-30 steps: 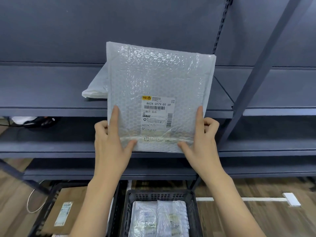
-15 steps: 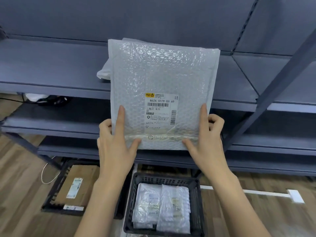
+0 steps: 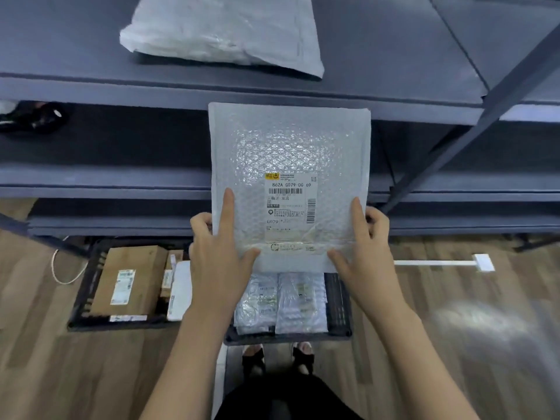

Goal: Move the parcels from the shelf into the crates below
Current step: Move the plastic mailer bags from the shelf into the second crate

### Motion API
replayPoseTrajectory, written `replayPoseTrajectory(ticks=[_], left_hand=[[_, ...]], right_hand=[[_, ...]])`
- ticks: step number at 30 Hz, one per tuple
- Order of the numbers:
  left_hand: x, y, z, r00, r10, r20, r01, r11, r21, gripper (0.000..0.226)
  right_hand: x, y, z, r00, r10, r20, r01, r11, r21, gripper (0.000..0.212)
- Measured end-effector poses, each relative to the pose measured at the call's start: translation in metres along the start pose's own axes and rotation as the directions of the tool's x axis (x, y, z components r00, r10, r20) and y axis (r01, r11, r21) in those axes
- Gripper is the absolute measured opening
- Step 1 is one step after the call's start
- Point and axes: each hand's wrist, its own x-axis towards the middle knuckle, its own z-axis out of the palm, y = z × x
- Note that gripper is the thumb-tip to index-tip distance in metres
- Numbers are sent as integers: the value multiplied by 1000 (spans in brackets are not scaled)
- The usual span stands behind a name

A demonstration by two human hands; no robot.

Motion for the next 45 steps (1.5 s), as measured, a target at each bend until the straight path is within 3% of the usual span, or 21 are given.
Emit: replayPoseTrajectory(ticks=[7,13,20,23,28,33,36,40,45], left_hand=[[-7,-7,28,987,-28,155,17,997,70,113],[-28,-36,74,908,-147,393,96,985,146,108],[-71,-102,157,710,-331,621,148,933,328,107],[-98,-131,195,634,-395,665,192,913,360,105],[-137,-172,249,562,-459,688,218,884,413,101],[-158,-210,289,562,-463,686,268,886,379,89],[-153,-231,313,566,-457,686,277,889,363,86],[-128,-255,352,643,-411,647,203,905,373,83],[-99,-289,408,645,-398,652,169,907,386,83]], right_hand=[[-26,23,23,995,102,18,-101,995,-13,89],[-50,61,67,953,226,204,-229,973,-10,87],[-92,116,160,745,383,546,-398,912,-96,89],[-114,141,203,650,421,632,-420,893,-163,91],[-143,180,264,560,410,720,-381,899,-216,91],[-146,206,315,533,366,763,-310,923,-227,91],[-140,220,345,558,332,761,-287,937,-199,91],[-119,240,386,605,320,729,-244,946,-213,90],[-93,268,442,619,335,710,-246,942,-230,86]])
